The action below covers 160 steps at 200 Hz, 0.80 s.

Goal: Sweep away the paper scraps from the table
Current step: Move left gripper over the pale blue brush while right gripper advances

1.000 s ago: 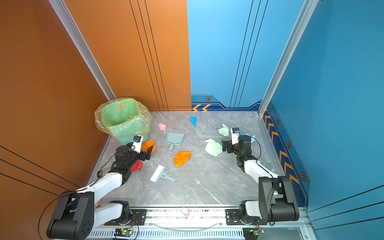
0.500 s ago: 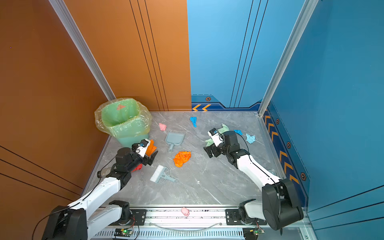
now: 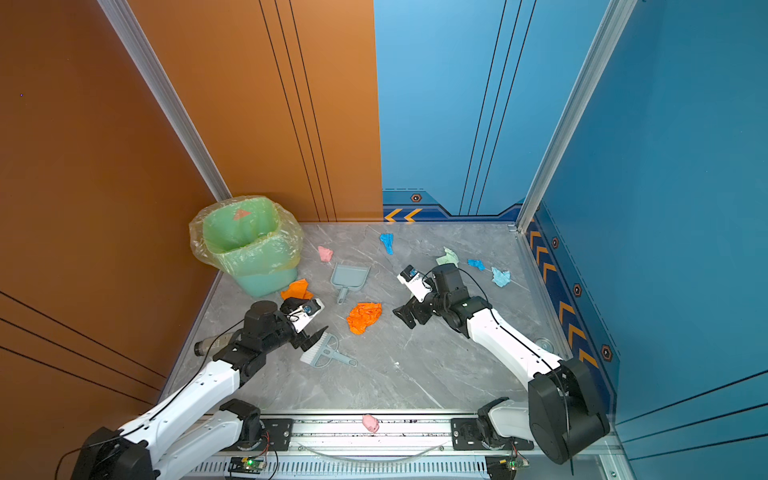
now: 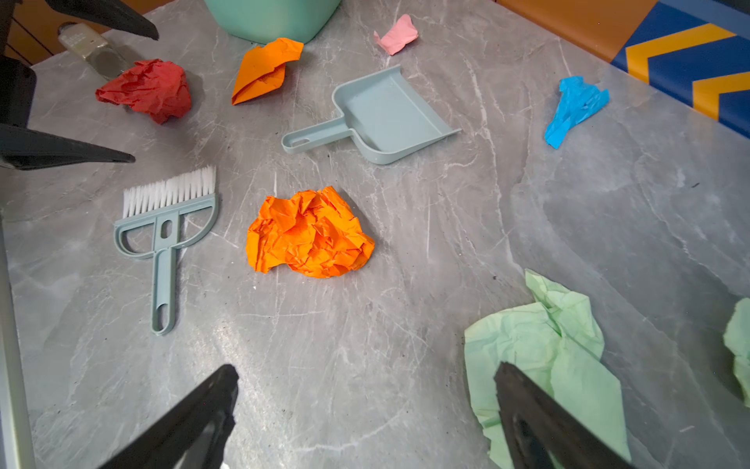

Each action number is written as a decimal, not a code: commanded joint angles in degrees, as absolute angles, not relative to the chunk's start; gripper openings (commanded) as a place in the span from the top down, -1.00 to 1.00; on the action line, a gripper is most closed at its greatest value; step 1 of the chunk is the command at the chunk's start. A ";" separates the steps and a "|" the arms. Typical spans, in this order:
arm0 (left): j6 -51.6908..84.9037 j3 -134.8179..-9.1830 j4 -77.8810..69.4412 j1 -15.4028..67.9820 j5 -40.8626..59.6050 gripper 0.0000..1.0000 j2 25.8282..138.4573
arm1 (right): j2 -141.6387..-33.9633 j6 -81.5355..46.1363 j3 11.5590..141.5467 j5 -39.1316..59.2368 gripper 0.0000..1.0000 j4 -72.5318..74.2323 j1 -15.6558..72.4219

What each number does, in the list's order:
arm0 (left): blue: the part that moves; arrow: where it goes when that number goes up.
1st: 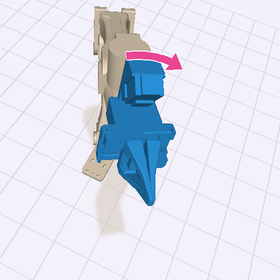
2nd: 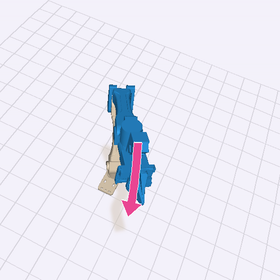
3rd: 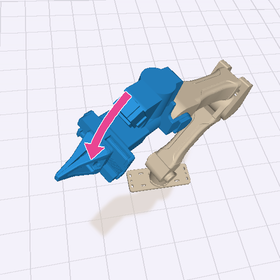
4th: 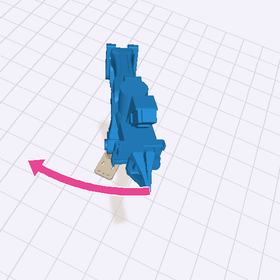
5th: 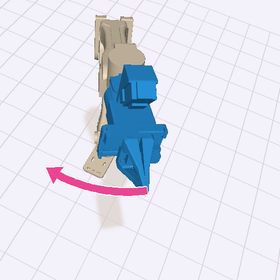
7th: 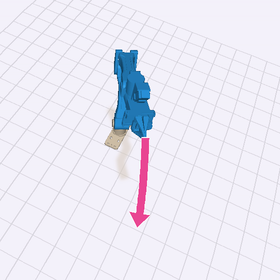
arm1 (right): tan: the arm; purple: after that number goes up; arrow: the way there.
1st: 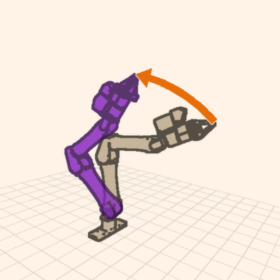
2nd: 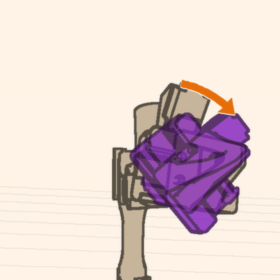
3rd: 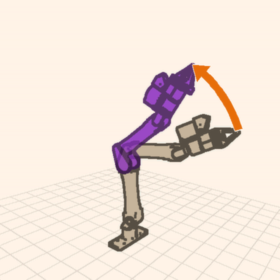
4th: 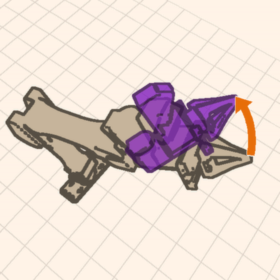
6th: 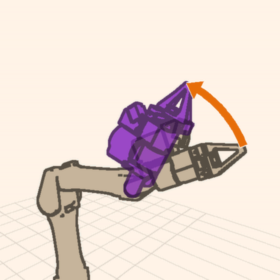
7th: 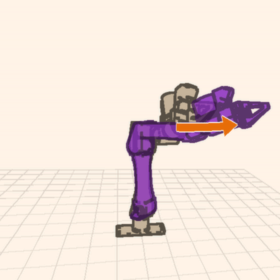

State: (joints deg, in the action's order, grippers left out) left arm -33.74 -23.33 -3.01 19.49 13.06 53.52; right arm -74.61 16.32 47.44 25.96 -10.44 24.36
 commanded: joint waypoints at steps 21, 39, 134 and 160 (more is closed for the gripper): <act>-40.09 -29.60 12.13 23.70 11.81 -0.96 55.71 | -72.60 17.31 48.71 28.44 -1.00 -13.21 25.64; -40.89 -32.21 17.33 25.20 9.97 -0.96 55.84 | -72.84 17.23 48.44 28.67 -0.99 -13.18 26.09; -47.19 -38.21 30.07 25.45 9.73 -0.96 56.46 | -75.87 16.24 48.08 30.76 -1.00 -11.53 26.98; -49.48 -39.68 33.25 26.18 7.07 -0.96 57.76 | -75.56 15.78 47.66 30.72 -0.99 -10.56 26.98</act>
